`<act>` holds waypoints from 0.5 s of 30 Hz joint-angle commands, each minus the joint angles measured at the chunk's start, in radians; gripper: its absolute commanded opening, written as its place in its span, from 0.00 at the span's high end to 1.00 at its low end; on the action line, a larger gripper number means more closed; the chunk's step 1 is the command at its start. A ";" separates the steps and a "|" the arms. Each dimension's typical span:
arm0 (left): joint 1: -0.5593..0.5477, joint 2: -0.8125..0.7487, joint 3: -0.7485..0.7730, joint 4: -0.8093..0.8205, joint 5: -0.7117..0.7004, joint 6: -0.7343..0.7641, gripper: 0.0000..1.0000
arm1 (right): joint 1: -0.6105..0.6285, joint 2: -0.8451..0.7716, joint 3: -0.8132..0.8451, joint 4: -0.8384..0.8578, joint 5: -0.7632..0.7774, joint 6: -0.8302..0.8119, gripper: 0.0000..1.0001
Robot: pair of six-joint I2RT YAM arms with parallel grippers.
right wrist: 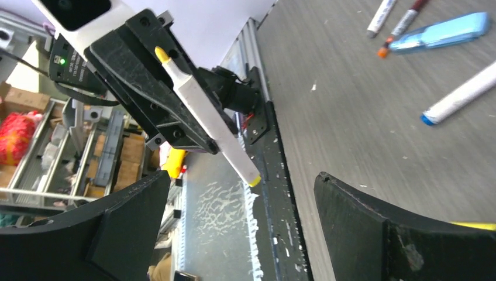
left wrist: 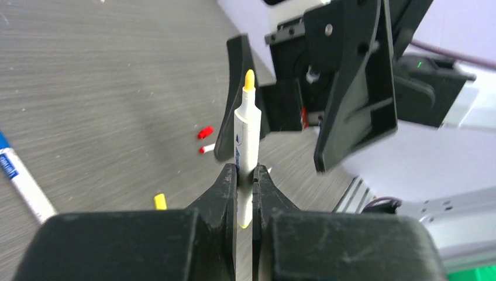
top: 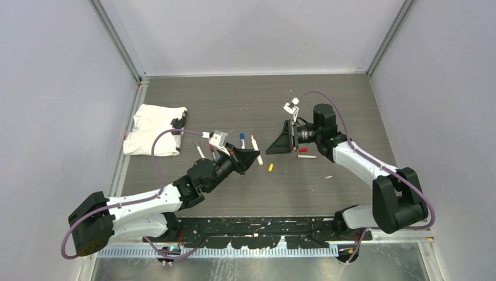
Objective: Insert the pens into the pen caps
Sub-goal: Pick up the pen from the center of the board.
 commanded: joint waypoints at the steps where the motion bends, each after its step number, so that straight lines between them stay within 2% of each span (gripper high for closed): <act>1: 0.003 0.049 0.020 0.242 -0.087 -0.099 0.99 | 0.057 -0.004 -0.006 0.177 -0.028 0.118 0.00; 8: 0.002 0.153 0.035 0.391 -0.114 -0.150 0.99 | 0.094 -0.004 -0.012 0.172 0.003 0.085 0.05; 15: 0.002 0.244 0.061 0.497 -0.089 -0.188 0.99 | 0.121 0.008 -0.001 0.169 0.008 0.079 0.28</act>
